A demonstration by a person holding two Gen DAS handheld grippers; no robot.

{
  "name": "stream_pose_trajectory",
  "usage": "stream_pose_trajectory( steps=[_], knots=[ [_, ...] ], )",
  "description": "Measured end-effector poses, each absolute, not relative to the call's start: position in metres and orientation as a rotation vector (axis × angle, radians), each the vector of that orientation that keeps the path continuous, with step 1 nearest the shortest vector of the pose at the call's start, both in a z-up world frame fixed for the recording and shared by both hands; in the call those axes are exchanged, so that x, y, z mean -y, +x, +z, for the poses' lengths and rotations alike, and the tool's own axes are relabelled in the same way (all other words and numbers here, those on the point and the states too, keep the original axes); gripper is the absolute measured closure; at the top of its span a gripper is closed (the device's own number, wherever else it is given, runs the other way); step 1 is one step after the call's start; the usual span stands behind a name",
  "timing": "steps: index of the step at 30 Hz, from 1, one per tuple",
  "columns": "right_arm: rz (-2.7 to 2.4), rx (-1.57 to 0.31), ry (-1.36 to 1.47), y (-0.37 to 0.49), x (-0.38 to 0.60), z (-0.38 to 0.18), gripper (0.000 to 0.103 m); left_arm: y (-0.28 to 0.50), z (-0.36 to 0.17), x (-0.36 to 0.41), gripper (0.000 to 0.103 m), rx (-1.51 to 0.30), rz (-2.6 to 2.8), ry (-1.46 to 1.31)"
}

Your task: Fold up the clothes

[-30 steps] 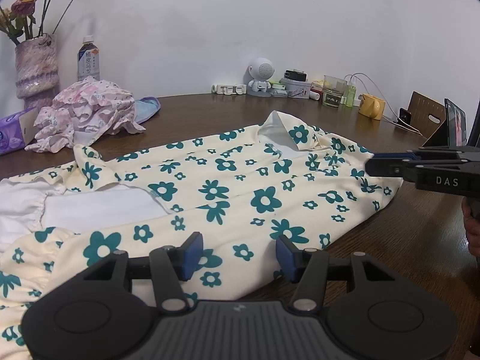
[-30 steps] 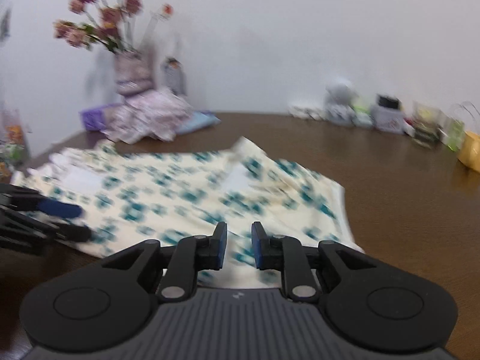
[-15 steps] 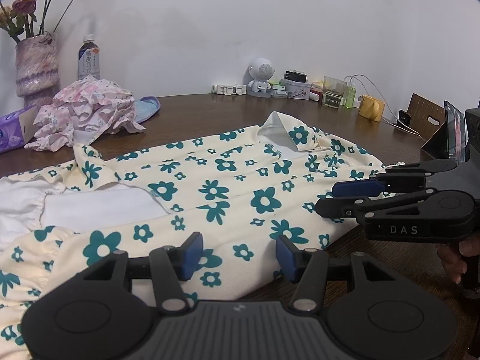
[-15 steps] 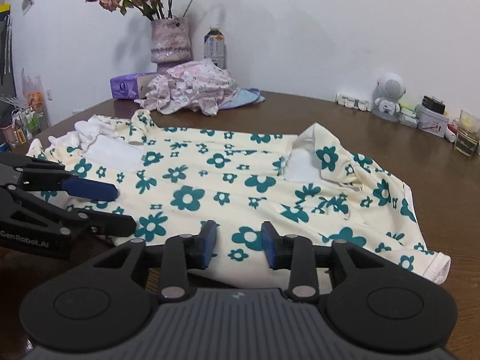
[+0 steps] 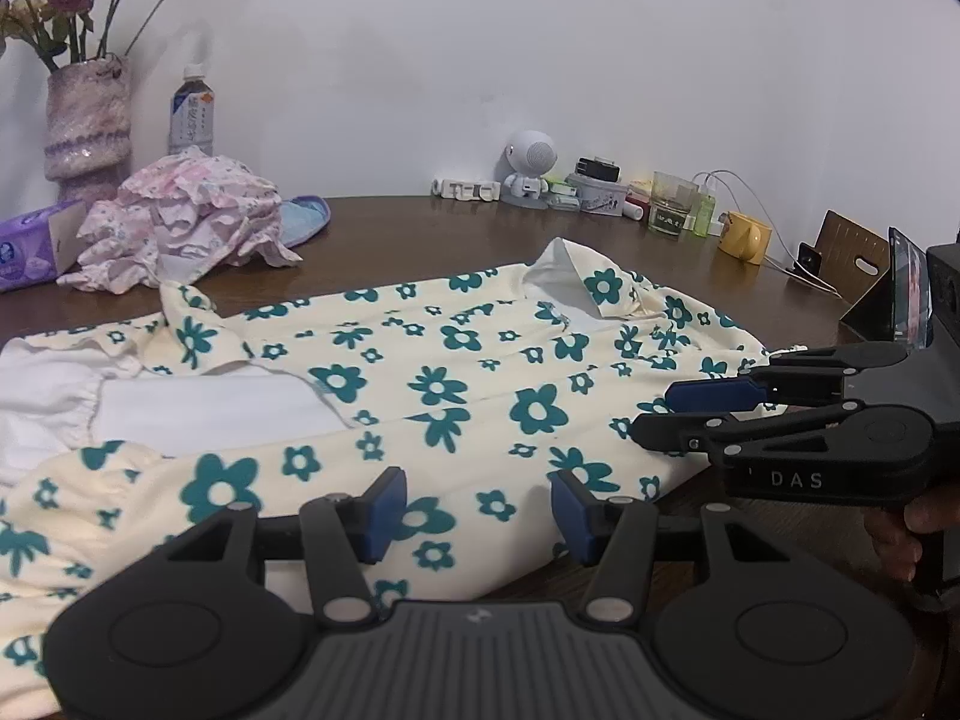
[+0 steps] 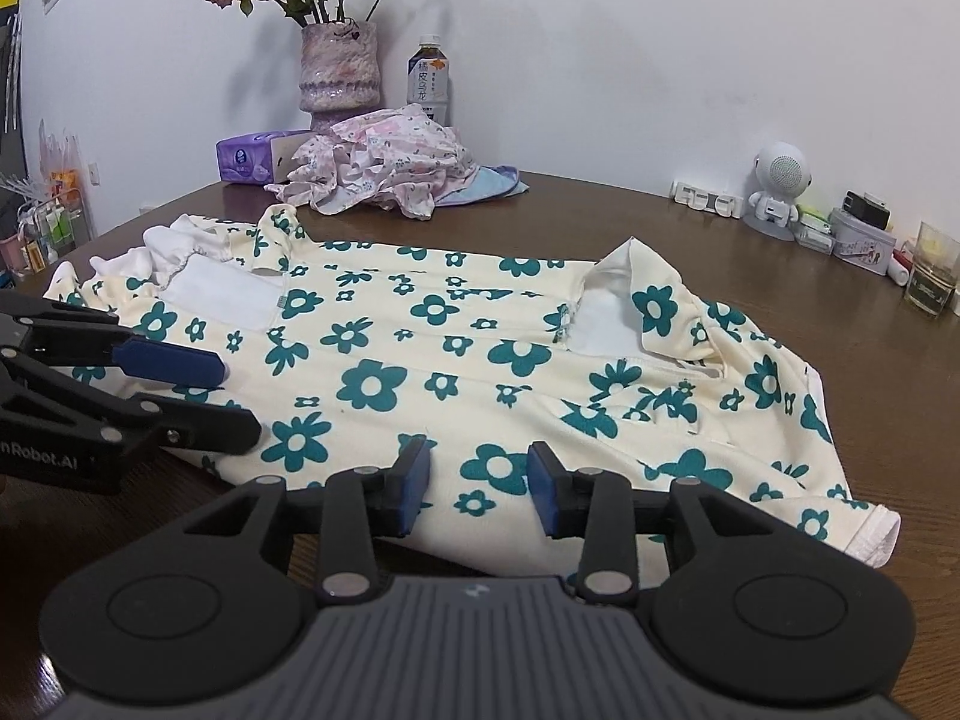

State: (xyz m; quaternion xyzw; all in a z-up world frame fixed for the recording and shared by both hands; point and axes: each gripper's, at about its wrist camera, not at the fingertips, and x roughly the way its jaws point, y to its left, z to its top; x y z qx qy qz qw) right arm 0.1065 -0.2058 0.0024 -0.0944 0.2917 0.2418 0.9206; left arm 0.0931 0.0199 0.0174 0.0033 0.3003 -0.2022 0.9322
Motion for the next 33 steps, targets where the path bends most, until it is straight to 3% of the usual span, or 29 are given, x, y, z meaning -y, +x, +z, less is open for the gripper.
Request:
stream_pose_trajectory(
  steps=[6,7,18,30,33],
  knots=[
    [0.495,-0.602,-0.188,0.107,0.207,0.003,0.065,0.085,0.019,-0.055,0.053,-0.601,-0.365,-0.02],
    [0.494,-0.602,-0.188,0.108,0.207,0.002,0.065,0.082,0.019,-0.062,0.058,-0.595,-0.361,-0.025],
    [0.49,-0.605,-0.184,0.109,0.208,0.002,0.062,0.069,0.023,-0.137,0.06,-0.594,-0.178,-0.046],
    [0.489,-0.604,-0.189,0.108,0.207,0.002,0.062,0.054,0.031,-0.203,0.06,-0.592,-0.007,-0.026],
    [0.49,-0.605,-0.187,0.108,0.208,0.002,0.062,0.038,0.041,-0.208,0.054,-0.561,-0.06,-0.099]
  ],
)
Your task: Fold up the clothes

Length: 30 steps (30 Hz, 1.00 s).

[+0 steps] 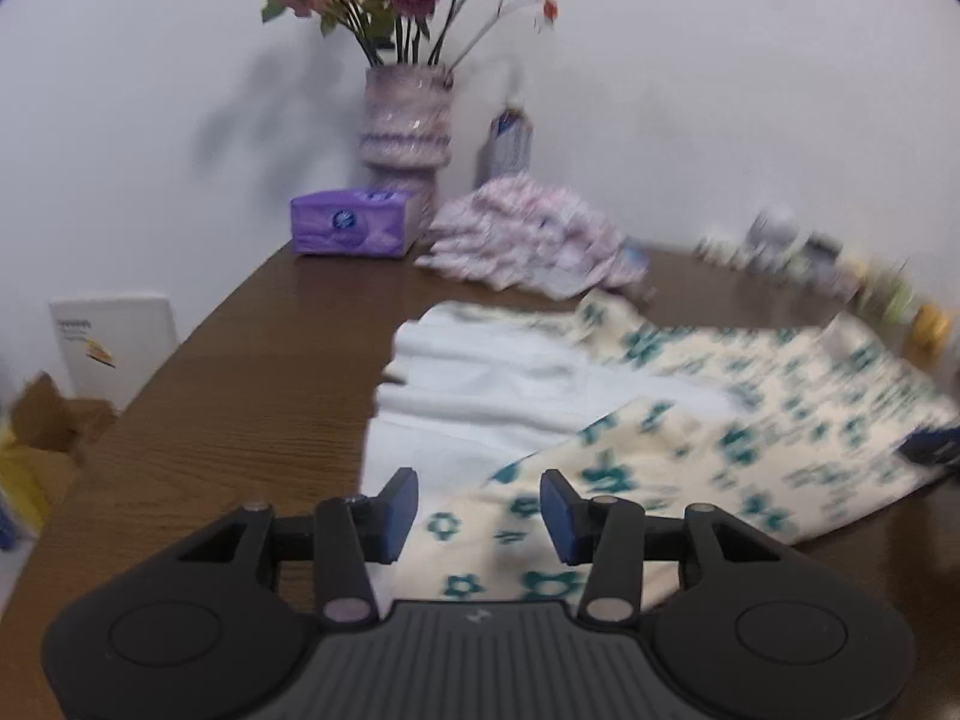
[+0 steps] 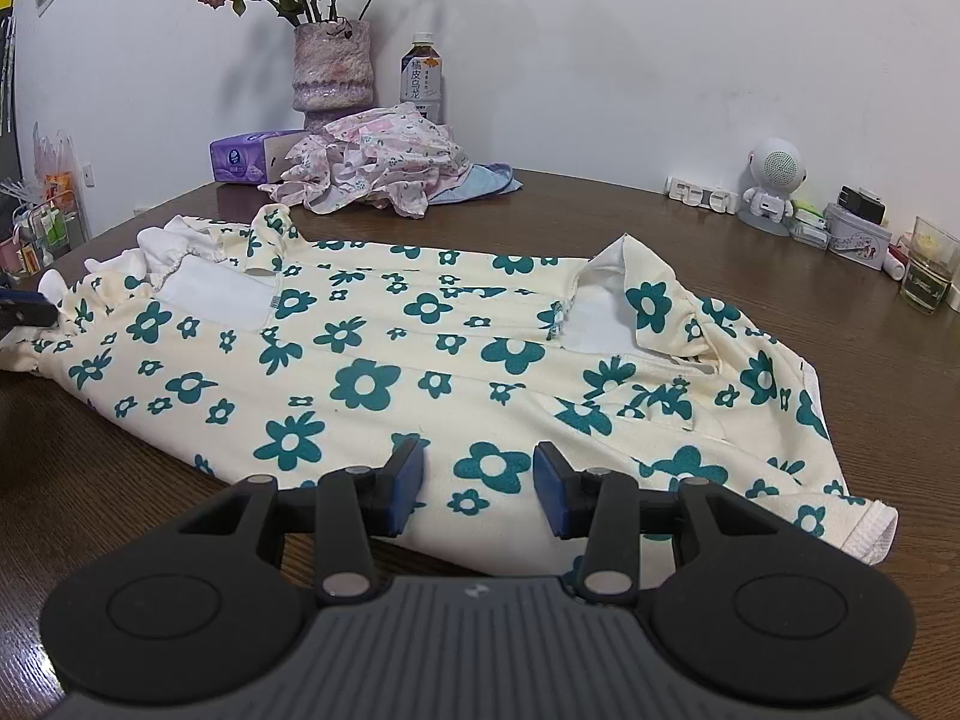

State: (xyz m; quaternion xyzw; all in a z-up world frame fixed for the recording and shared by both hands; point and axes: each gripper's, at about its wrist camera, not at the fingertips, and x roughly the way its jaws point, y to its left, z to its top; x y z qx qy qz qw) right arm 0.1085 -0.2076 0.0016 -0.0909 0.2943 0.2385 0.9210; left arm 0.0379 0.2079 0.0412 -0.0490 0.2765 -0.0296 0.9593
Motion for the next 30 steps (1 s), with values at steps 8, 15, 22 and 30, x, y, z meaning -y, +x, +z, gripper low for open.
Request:
stream_pose_trajectory(
  steps=[8,15,22,30],
  knots=[
    [0.495,-0.611,-0.171,0.11,0.209,0.002,0.062,0.033,0.027,-0.151,0.05,-0.65,-0.113,0.178],
    [0.494,-0.61,-0.173,0.109,0.209,0.002,0.062,0.045,0.031,-0.181,0.096,-0.648,-0.047,0.143],
    [0.495,-0.611,-0.171,0.109,0.209,0.002,0.062,0.061,0.03,-0.215,0.096,-0.676,0.018,0.095],
    [0.496,-0.612,-0.171,0.11,0.209,0.002,0.062,0.049,0.033,-0.25,0.094,-0.675,0.194,0.039]
  ],
)
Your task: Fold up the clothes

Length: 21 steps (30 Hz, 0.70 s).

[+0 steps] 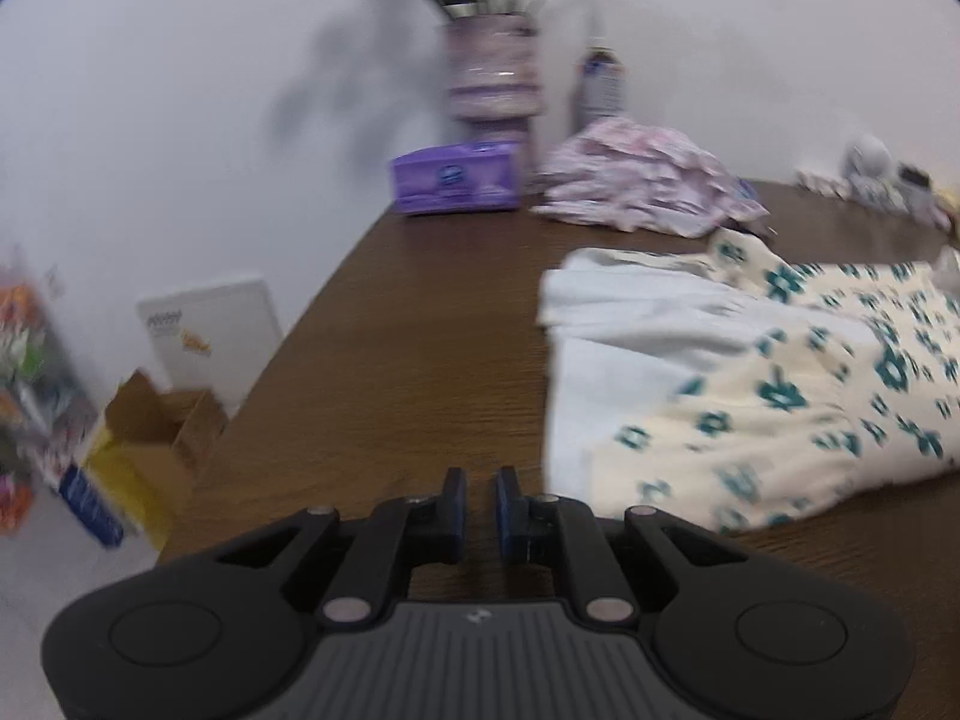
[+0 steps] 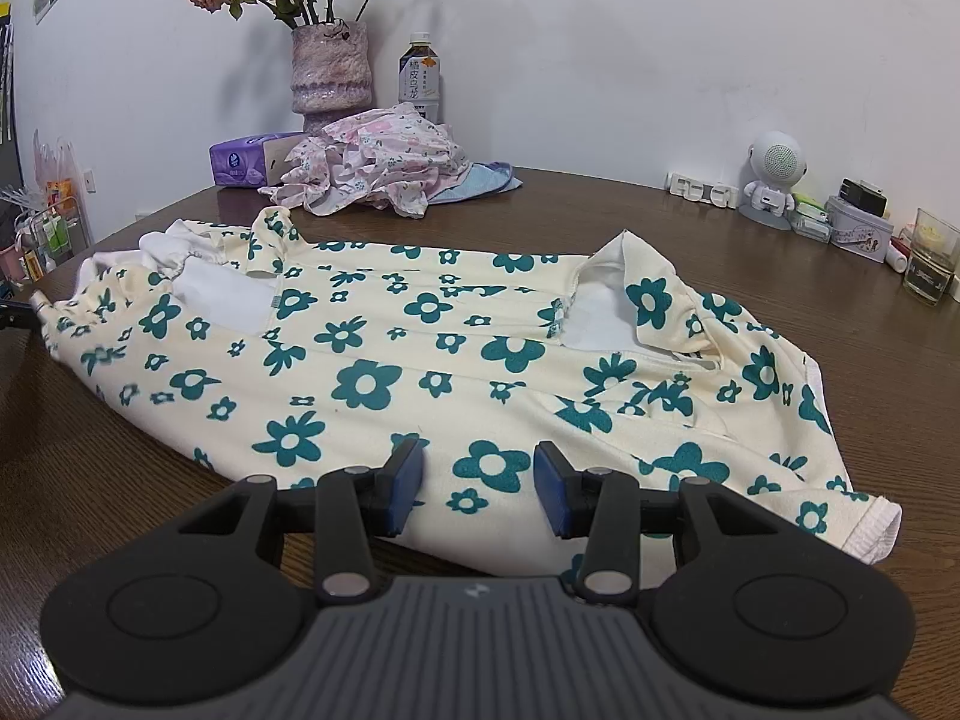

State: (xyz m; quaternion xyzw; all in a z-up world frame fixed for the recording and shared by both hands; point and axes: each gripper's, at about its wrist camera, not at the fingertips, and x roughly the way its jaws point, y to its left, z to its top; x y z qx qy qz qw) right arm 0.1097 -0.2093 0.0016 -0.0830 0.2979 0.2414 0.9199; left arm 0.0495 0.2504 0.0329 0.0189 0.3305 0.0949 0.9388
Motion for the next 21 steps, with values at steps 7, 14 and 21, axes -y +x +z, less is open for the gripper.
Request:
stream_pose_trajectory(
  steps=[7,14,21],
  knots=[
    [0.494,-0.611,-0.173,0.11,0.209,0.002,0.062,0.022,0.064,-0.228,0.089,-0.546,0.137,-0.021],
    [0.491,-0.61,-0.176,0.11,0.209,0.002,0.061,0.035,0.046,-0.153,0.085,-0.568,-0.171,-0.048],
    [0.495,-0.612,-0.171,0.11,0.209,0.002,0.061,0.043,0.027,-0.16,0.086,-0.614,-0.093,-0.077]
  ],
)
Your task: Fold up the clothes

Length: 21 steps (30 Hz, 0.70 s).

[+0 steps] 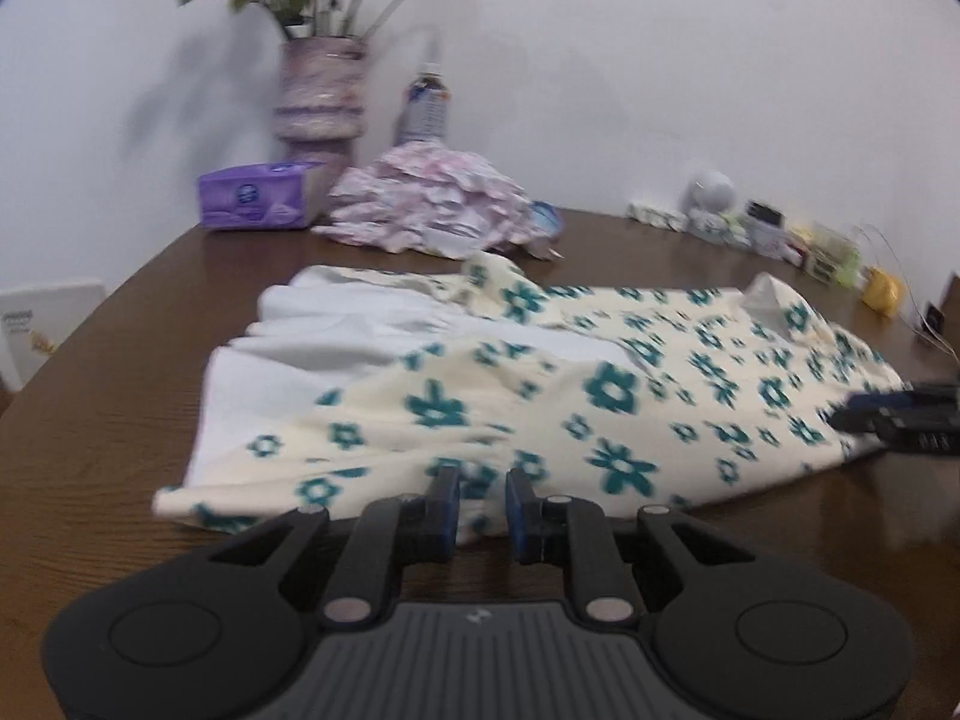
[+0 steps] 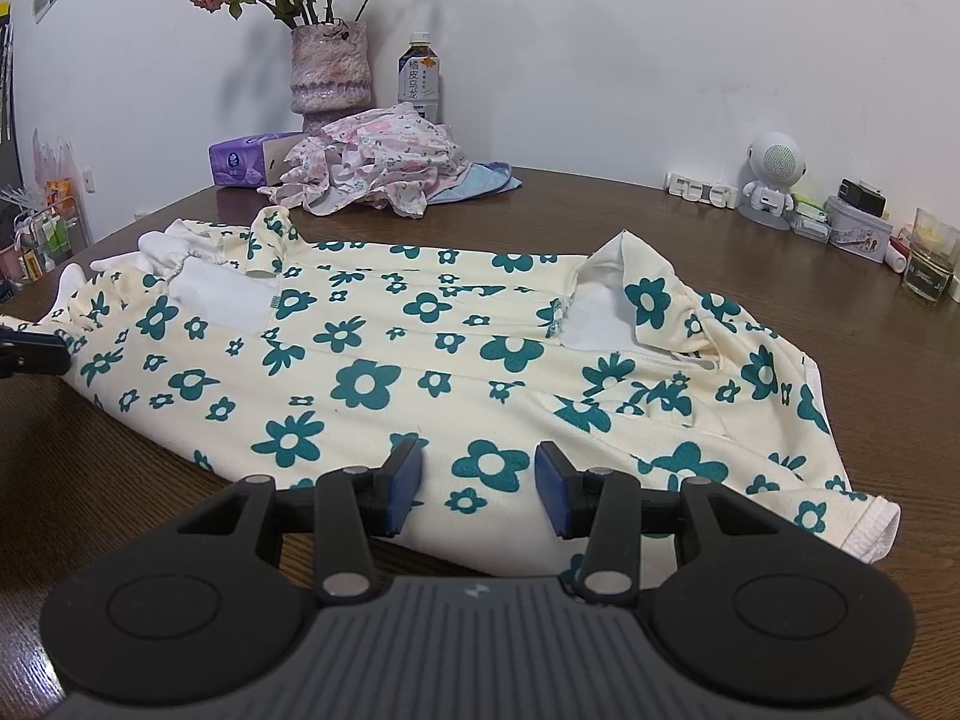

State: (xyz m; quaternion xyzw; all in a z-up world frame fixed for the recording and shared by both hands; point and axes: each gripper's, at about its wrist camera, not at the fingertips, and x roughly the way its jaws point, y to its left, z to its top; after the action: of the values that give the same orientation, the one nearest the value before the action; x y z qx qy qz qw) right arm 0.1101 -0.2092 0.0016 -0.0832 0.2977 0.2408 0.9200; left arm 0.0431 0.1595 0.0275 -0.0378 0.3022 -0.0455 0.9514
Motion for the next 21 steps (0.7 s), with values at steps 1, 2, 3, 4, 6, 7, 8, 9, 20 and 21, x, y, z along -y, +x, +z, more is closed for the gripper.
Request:
stream_pose_trajectory(
  steps=[1,2,3,4,6,7,8,9,20,21],
  knots=[
    [0.496,-0.612,-0.17,0.11,0.209,0.002,0.061,0.044,0.028,-0.165,0.086,-0.616,-0.075,-0.078],
    [0.496,-0.613,-0.168,0.11,0.21,0.002,0.061,0.045,0.028,-0.17,0.086,-0.617,-0.058,-0.079],
    [0.497,-0.614,-0.167,0.11,0.21,0.002,0.061,0.047,0.027,-0.176,0.086,-0.62,-0.042,-0.086],
    [0.497,-0.614,-0.166,0.11,0.21,0.002,0.061,0.048,0.027,-0.182,0.086,-0.623,-0.028,-0.1],
    [0.498,-0.614,-0.164,0.11,0.21,0.002,0.061,0.049,0.026,-0.193,0.087,-0.628,-0.008,-0.115],
    [0.498,-0.615,-0.164,0.11,0.21,0.002,0.061,0.049,0.026,-0.197,0.089,-0.629,-0.001,-0.117],
    [0.498,-0.615,-0.164,0.11,0.21,0.001,0.061,0.049,0.026,-0.202,0.093,-0.631,0.006,-0.119],
    [0.498,-0.615,-0.164,0.11,0.21,0.001,0.061,0.049,0.026,-0.206,0.095,-0.632,0.012,-0.119],
    [0.498,-0.615,-0.165,0.11,0.21,0.001,0.061,0.048,0.026,-0.226,0.097,-0.619,0.087,-0.098],
    [0.498,-0.615,-0.165,0.11,0.21,0.001,0.061,0.048,0.027,-0.225,0.096,-0.618,0.089,-0.099]
  ],
)
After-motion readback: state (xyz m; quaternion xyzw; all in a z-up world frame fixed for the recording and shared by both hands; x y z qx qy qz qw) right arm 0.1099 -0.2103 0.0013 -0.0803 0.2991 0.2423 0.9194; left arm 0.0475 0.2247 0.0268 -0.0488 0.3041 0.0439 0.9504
